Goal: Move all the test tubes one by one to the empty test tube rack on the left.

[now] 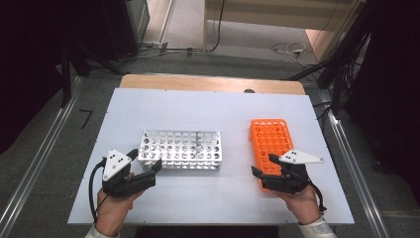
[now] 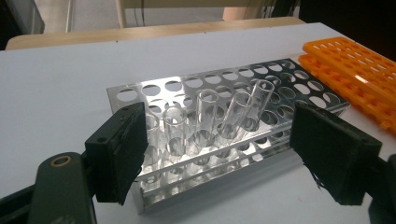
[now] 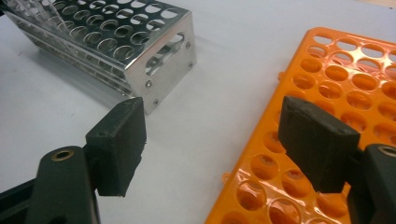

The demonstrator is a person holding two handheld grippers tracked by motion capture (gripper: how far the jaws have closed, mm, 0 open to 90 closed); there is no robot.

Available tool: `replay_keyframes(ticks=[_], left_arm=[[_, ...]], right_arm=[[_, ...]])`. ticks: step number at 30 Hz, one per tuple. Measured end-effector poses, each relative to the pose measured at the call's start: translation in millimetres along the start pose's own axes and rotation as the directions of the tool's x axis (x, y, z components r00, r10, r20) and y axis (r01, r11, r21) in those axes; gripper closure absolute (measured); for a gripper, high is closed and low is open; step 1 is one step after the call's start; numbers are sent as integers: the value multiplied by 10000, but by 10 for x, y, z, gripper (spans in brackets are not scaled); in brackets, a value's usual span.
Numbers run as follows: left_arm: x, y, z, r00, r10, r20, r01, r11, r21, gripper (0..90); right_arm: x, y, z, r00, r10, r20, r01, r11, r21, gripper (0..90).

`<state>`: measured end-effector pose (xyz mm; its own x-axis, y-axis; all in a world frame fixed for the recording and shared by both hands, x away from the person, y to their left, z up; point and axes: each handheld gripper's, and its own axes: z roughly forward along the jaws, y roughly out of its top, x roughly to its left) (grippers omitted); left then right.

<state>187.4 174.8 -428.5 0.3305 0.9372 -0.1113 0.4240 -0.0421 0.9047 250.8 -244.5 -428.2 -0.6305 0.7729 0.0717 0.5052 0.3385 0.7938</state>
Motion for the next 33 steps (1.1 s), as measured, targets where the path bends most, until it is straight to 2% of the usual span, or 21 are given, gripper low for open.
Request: replay_keyframes(ticks=[5, 16, 25, 33], left_arm=[[-36, -12, 28, 9999, 121, 65, -121, 9999, 69, 189], [-15, -16, 32, 9999, 88, -73, -88, 10000, 41, 189], [-10, -26, 51, 9999, 139, -84, -139, 9999, 18, 191], [64, -16, 26, 9995, -149, -260, 146, 9998, -134, 191]], right_arm=[[-81, -26, -57, 9997, 155, 182, -153, 9998, -85, 222], [-334, -119, -224, 9945, 722, 754, -698, 9970, -344, 222], [-488, -200, -323, 9875, 1077, 1148, -1033, 9937, -441, 222], [-660, -276, -403, 9763, 1490, 1569, -1421, 9884, -544, 222]])
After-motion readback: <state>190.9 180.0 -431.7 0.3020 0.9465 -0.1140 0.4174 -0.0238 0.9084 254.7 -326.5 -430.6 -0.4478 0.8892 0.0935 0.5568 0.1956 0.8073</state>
